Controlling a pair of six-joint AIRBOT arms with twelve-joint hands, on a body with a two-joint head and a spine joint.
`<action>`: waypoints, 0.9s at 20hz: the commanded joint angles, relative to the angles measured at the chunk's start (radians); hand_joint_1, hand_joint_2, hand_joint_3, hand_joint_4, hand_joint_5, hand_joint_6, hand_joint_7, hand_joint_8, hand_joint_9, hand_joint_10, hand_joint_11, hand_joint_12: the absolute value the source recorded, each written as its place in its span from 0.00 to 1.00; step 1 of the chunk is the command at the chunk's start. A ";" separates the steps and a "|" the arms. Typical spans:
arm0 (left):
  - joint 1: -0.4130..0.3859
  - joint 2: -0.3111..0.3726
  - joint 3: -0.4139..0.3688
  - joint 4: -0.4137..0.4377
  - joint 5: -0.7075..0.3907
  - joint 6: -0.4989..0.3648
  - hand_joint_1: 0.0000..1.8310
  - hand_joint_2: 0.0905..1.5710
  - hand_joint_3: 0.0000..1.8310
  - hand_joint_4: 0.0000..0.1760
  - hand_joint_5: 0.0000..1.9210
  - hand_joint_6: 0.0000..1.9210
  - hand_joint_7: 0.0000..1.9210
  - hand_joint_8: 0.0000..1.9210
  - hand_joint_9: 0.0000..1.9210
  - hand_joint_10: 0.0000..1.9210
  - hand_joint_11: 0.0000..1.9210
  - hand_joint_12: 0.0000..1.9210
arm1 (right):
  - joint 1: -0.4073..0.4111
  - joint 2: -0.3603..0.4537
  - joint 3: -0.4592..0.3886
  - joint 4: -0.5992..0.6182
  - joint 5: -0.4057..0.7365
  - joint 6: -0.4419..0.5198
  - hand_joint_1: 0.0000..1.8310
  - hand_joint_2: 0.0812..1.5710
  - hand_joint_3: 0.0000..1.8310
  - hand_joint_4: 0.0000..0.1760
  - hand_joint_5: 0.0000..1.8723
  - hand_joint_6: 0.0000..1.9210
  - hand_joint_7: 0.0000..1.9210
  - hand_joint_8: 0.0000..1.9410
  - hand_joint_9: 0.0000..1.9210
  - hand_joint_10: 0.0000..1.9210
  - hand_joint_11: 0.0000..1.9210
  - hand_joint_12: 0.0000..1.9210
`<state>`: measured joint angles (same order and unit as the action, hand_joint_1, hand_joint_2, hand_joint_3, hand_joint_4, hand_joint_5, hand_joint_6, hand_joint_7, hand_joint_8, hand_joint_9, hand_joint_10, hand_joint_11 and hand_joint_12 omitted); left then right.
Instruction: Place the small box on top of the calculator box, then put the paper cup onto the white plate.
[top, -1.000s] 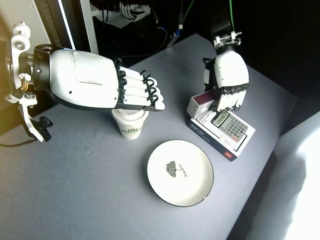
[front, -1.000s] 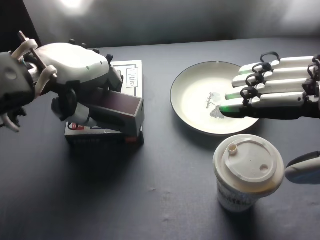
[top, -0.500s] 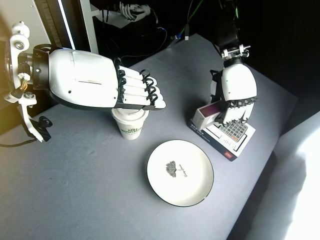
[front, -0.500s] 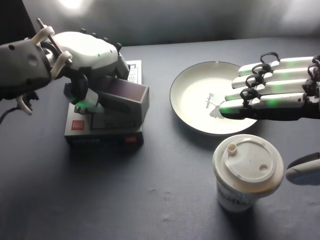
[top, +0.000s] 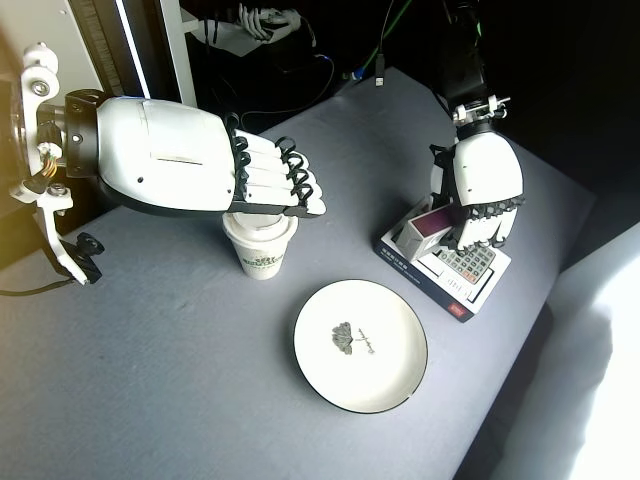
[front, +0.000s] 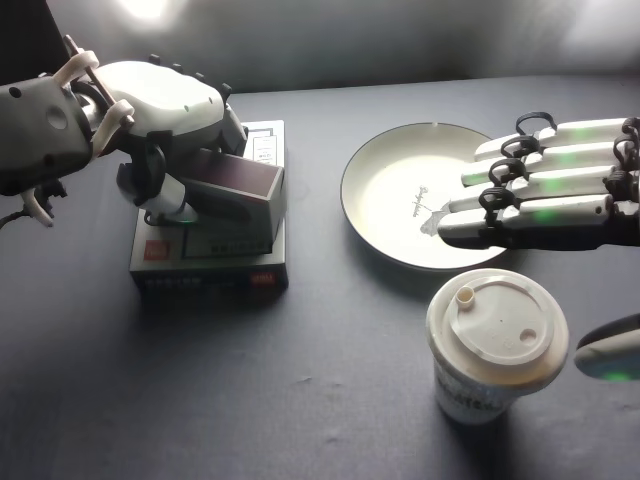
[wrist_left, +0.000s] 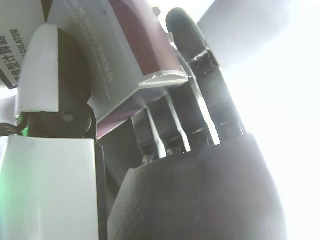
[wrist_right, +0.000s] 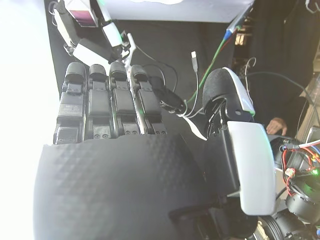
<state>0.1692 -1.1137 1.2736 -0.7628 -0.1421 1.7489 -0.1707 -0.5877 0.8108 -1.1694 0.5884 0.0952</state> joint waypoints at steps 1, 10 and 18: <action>0.002 0.009 0.008 0.015 -0.067 0.003 0.75 0.69 0.00 0.00 0.47 0.55 0.51 0.48 0.47 0.63 0.30 0.57 | 0.010 0.010 -0.001 0.046 0.075 0.007 0.12 0.80 0.00 0.00 0.07 0.00 0.06 0.00 0.03 0.00 0.00 0.07; 0.009 0.010 0.005 0.015 -0.067 -0.009 0.54 0.73 0.00 0.00 0.35 0.00 0.41 0.00 0.39 0.01 0.12 0.50 | 0.034 -0.015 -0.018 0.064 0.060 -0.042 0.14 0.79 0.00 0.00 0.07 0.00 0.07 0.00 0.05 0.00 0.00 0.15; 0.011 0.033 -0.019 0.000 -0.073 -0.008 0.29 0.67 0.00 0.00 0.13 0.00 0.17 0.00 0.17 0.00 0.00 0.41 | 0.012 -0.017 -0.048 0.259 0.058 -0.146 0.18 0.77 0.00 0.00 0.07 0.00 0.07 0.00 0.05 0.00 0.00 0.11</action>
<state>0.1806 -1.1000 1.2522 -0.7689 -0.1329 1.7378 -0.1673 -0.6132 0.7647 -0.9565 0.5720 -0.0532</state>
